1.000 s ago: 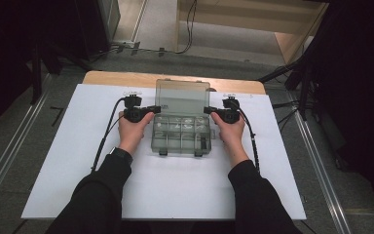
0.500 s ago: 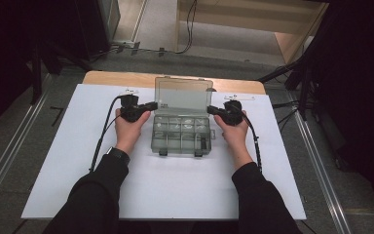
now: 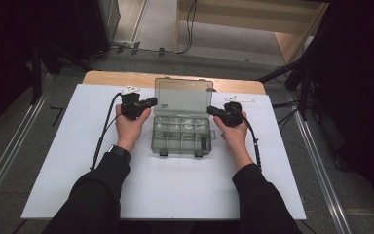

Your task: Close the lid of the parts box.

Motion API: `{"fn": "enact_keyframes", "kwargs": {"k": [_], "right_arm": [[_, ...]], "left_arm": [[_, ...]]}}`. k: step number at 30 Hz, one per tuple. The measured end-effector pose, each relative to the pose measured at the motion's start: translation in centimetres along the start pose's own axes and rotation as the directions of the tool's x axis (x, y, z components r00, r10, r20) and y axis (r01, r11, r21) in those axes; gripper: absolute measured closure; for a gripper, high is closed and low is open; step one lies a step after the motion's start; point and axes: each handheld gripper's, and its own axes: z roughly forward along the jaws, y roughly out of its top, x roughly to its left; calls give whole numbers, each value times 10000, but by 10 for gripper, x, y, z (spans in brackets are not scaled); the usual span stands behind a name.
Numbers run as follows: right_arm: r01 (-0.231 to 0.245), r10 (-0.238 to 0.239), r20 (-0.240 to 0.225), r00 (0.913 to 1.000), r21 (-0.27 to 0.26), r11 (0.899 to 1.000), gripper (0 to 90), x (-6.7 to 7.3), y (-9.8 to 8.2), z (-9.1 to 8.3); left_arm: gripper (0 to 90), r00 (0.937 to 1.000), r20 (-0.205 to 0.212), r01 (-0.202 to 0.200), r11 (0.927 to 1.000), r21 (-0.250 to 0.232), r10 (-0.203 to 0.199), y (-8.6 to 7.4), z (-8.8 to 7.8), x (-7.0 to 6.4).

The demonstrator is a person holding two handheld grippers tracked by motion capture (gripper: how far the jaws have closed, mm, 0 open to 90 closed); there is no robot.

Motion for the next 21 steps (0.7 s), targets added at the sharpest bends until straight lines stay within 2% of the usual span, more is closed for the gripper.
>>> {"fn": "enact_keyframes", "kwargs": {"k": [1,4,10,15,21], "right_arm": [[-39,39,-51,10000,11,10000,737,-1,1,0],[-303,298,-198,9994,-244,9992,701,-2,8,-5],[-96,94,-28,10000,-569,9983,697,3,35,-16],[-16,34,425,9991,-426,9991,741,8,50,-18],[-174,198,569,9982,-422,9990,817,8,51,-15]], "left_arm": [[835,10000,-13,-43,10000,-23,43,0,0,-1],[836,9999,-26,-154,9999,-65,154,-1,-1,-1],[838,9994,-40,-343,9992,-180,343,-1,-1,-3],[838,9990,-55,-453,9986,-290,451,-2,0,-5],[839,9989,2,-469,9983,-353,469,-4,-1,-3]]}}
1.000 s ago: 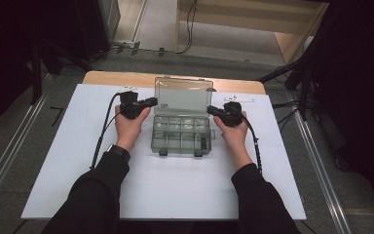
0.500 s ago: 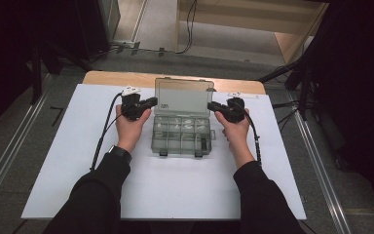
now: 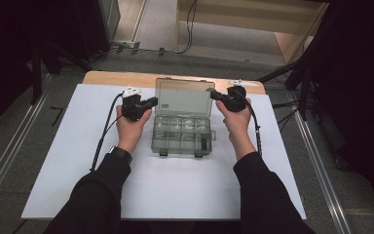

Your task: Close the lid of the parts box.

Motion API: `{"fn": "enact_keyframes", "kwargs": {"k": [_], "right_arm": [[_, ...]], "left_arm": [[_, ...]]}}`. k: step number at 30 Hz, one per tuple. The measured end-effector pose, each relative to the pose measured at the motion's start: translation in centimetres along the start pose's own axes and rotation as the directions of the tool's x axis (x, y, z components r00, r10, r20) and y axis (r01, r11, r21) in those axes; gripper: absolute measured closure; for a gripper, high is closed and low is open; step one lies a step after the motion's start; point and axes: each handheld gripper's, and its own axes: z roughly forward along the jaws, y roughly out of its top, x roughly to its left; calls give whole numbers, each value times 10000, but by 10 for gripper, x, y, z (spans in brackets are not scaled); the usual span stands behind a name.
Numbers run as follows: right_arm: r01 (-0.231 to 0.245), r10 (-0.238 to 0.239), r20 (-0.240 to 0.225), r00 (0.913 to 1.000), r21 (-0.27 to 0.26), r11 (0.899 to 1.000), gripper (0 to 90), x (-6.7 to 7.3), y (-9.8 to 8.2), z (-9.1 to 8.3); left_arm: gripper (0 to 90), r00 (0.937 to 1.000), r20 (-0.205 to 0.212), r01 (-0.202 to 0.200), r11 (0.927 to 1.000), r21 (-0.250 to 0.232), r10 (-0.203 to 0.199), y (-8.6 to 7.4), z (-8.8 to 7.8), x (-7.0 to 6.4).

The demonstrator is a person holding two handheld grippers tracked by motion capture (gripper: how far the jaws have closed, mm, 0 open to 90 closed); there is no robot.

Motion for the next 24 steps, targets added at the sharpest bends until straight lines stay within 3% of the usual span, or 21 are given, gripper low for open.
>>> {"fn": "enact_keyframes", "kwargs": {"k": [5,8,11,14,20,24], "right_arm": [[221,-220,106,9997,-105,9997,825,3,-1,-2],[336,-332,156,9993,-283,9990,826,4,-4,-4],[444,-437,181,9989,-437,9981,826,6,-6,-6],[594,-582,263,9980,-496,9970,826,9,-8,-8],[970,-946,346,9949,-731,9926,825,12,-12,-13],[1189,-1152,430,9924,-980,9881,825,13,-17,-15]], "left_arm": [[836,10000,76,51,10000,9,-51,0,0,1],[809,9985,288,470,9988,147,-474,1,-3,3],[660,9961,491,720,9973,145,-727,4,-7,3],[640,9942,750,764,9971,63,-767,8,-13,2],[643,9848,1487,922,9957,-98,-897,15,-29,11],[728,9784,1787,1078,9941,-108,-1041,16,-33,17]]}}
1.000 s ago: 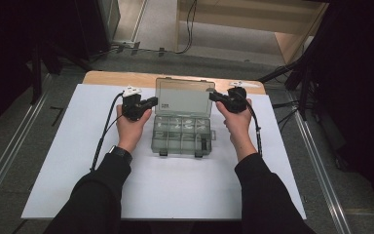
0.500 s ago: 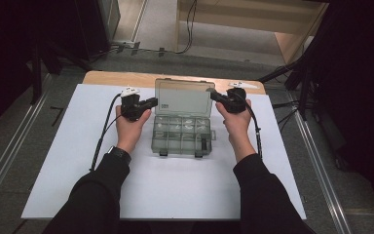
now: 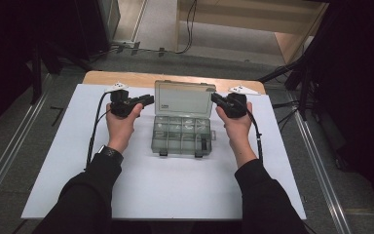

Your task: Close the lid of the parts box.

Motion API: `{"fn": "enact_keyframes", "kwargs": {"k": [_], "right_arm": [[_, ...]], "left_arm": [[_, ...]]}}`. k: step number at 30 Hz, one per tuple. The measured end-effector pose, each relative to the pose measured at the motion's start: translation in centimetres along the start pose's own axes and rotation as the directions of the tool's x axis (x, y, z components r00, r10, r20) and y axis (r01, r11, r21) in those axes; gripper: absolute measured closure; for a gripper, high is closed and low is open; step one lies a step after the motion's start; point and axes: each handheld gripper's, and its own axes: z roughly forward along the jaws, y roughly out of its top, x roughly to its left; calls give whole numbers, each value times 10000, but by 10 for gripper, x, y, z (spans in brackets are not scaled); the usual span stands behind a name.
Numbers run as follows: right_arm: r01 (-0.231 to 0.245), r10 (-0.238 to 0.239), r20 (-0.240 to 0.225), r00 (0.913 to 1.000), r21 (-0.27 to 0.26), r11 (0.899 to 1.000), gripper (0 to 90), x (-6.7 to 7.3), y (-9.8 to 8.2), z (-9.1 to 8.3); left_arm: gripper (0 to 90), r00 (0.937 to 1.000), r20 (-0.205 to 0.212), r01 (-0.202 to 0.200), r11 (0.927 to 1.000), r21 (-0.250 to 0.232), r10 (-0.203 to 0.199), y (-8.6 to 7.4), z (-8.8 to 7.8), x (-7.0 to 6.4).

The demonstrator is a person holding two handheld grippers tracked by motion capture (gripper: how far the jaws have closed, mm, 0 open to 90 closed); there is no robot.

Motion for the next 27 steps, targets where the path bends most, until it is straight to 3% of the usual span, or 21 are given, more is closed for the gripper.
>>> {"fn": "enact_keyframes", "kwargs": {"k": [3,8,17,27], "right_arm": [[133,-132,71,9999,-185,9997,825,2,-3,-3],[311,-307,103,9995,-456,9985,825,6,-9,-8],[542,-529,192,9984,-768,9956,825,11,-17,-16],[725,-699,293,9971,-993,9924,824,16,-25,-23]], "left_arm": [[787,10000,-31,77,9999,134,-77,0,1,2],[886,9987,-459,250,9990,382,-233,0,8,4],[892,9967,-701,455,9960,768,-402,1,19,7],[891,9963,-595,665,9953,710,-623,1,25,6]]}}
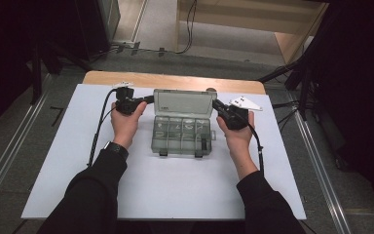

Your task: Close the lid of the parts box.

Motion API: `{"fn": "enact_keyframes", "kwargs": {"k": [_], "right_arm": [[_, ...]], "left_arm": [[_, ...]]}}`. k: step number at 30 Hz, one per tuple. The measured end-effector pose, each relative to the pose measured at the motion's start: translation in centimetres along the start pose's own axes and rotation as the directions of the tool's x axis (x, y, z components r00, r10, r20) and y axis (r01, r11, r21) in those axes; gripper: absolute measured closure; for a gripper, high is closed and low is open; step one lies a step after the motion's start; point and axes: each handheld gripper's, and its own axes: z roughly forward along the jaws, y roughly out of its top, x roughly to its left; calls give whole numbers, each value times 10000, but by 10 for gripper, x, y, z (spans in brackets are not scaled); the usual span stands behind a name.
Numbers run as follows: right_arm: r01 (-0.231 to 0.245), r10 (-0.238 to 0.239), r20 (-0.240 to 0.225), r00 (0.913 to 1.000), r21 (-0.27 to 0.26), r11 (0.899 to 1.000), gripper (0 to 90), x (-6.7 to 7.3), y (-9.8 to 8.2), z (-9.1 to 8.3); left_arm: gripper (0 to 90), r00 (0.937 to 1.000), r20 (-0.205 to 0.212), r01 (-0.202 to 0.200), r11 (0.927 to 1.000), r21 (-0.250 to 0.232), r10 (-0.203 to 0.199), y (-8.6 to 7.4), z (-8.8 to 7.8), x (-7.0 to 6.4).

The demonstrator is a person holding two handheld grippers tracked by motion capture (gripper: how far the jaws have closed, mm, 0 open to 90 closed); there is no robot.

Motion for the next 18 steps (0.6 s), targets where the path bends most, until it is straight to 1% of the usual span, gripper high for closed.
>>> {"fn": "enact_keyframes", "kwargs": {"k": [2,6,8,12,15,17,18], "right_arm": [[17,-17,-46,10000,-28,10000,823,0,-1,-1],[-72,72,-105,9999,-73,9999,820,0,-2,-3],[-106,106,-99,9999,-50,9999,818,1,-3,-3],[-173,172,-124,9998,-15,9998,814,2,-2,-5],[-250,252,-248,9994,59,9997,805,1,-2,-6],[-257,261,-374,9990,96,9996,775,0,-1,-8],[-331,335,-381,9987,103,9994,733,0,-1,-9]], "left_arm": [[891,10000,-8,-86,9999,65,86,1,2,0],[891,10000,57,1,10000,-50,-1,2,3,-1],[891,9999,106,-108,9999,37,108,2,4,-2],[891,9991,374,-199,9998,-39,201,2,4,-5],[891,9988,449,-209,9998,-72,212,2,4,-6],[891,9986,466,-246,9997,-56,248,2,5,-7],[891,9985,471,-276,9996,-45,278,1,5,-7]]}}
